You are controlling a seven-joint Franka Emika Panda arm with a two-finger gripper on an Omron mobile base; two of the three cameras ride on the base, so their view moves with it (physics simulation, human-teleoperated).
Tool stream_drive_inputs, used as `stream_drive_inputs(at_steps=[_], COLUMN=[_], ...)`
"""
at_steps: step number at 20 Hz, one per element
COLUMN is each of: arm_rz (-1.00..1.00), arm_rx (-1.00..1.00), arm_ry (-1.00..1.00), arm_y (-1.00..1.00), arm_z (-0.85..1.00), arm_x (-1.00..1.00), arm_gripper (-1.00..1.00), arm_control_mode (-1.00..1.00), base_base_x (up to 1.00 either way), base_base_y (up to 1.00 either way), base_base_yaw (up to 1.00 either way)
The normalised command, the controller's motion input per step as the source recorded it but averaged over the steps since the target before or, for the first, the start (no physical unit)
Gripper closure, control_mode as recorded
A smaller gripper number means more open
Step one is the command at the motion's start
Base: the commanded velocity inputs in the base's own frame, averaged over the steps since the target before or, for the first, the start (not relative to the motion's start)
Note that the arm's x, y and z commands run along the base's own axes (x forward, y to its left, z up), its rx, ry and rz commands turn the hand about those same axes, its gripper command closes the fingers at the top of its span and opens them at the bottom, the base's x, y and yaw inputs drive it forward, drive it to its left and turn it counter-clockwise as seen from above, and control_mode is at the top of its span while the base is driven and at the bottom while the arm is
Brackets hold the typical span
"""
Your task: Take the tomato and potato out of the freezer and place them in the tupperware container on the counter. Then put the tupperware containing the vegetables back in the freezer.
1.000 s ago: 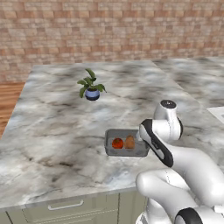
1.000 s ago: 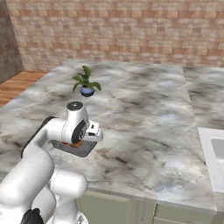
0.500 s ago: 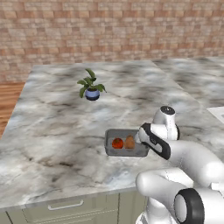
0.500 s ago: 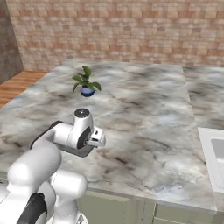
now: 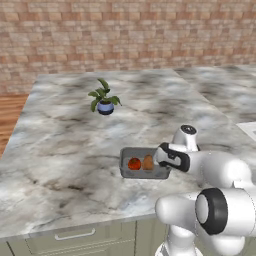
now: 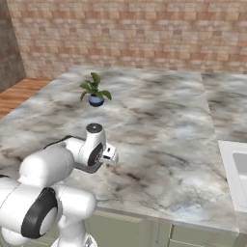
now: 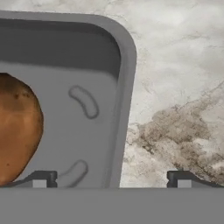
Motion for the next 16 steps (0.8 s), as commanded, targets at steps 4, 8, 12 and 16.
stream_drive_inputs(at_steps=[4,8,12,16], arm_rz=[-0.06,-0.04,-0.03,-0.01], arm_rx=[0.01,0.0,0.0,0.0], arm_ry=[0.03,0.03,0.02,0.0], arm_y=[0.0,0.01,0.13,0.03], arm_z=[-0.35,-0.37,-0.28,-0.02], arm_x=[0.2,0.17,0.04,-0.15], arm_gripper=[-1.0,1.0,1.0,1.0], arm_control_mode=[-1.0,-1.0,-1.0,-1.0], base_base_x=[0.0,0.0,0.0,0.0], base_base_y=[0.0,0.0,0.0,0.0], base_base_yaw=[0.0,0.0,0.0,0.0])
